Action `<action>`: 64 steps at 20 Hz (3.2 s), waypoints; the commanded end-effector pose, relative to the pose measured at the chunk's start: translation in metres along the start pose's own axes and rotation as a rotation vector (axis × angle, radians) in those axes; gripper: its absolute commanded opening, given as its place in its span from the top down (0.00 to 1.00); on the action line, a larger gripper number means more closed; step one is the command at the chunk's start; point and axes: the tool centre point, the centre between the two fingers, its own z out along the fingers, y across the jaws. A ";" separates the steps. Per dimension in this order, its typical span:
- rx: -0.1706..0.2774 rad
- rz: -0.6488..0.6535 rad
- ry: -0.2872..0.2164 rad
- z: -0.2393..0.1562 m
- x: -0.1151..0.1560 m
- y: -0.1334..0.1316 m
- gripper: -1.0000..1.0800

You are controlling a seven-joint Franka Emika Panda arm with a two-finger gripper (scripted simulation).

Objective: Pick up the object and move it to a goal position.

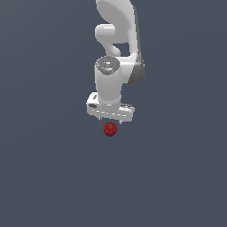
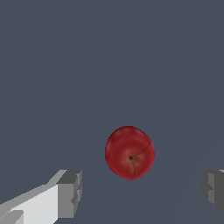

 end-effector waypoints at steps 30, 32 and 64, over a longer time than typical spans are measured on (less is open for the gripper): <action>0.009 0.503 0.018 0.059 -0.016 0.007 0.04; 0.009 0.504 0.018 0.064 -0.016 0.007 0.04; 0.010 0.507 0.019 0.090 -0.018 0.017 1.00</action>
